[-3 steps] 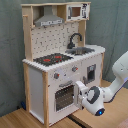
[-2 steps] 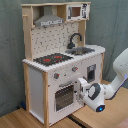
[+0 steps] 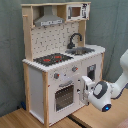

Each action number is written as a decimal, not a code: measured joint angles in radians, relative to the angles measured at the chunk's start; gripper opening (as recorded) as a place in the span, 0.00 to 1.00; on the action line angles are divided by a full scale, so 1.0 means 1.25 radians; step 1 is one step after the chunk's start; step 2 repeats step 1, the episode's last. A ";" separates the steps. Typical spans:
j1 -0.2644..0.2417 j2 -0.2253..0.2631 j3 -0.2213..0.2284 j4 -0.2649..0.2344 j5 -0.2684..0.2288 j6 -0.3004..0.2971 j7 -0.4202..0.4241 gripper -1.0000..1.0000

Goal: Play with the kitchen

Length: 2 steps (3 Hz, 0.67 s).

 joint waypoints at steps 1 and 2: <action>0.035 0.054 0.001 -0.018 0.000 -0.039 -0.027 1.00; 0.035 0.054 0.001 -0.018 0.000 -0.039 -0.027 1.00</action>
